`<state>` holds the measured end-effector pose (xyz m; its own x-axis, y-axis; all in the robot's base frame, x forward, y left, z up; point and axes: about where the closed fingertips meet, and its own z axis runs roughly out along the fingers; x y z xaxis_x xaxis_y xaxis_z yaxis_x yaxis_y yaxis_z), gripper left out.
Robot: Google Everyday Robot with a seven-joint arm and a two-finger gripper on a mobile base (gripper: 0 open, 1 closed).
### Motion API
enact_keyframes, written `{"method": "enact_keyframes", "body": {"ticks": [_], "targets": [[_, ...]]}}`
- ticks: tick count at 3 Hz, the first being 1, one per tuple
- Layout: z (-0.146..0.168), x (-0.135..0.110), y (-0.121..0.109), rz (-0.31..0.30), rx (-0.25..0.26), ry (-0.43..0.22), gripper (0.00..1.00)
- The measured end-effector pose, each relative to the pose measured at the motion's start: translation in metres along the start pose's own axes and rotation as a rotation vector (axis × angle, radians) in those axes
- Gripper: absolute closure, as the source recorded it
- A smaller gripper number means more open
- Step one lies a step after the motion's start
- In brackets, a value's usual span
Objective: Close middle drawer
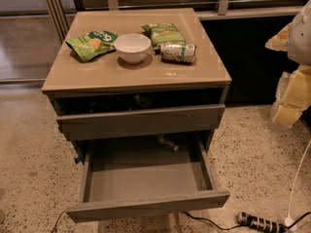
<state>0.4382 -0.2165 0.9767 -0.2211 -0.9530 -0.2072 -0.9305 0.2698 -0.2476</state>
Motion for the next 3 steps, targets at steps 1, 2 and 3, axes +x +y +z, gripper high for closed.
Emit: {"method": "enact_keyframes", "body": {"ticks": [1, 2, 3], "targets": [[0.0000, 0.0000, 0.0000, 0.000, 0.000, 0.000, 0.00], [0.0000, 0.0000, 0.0000, 0.000, 0.000, 0.000, 0.23], [0.0000, 0.0000, 0.0000, 0.000, 0.000, 0.000, 0.46]]}}
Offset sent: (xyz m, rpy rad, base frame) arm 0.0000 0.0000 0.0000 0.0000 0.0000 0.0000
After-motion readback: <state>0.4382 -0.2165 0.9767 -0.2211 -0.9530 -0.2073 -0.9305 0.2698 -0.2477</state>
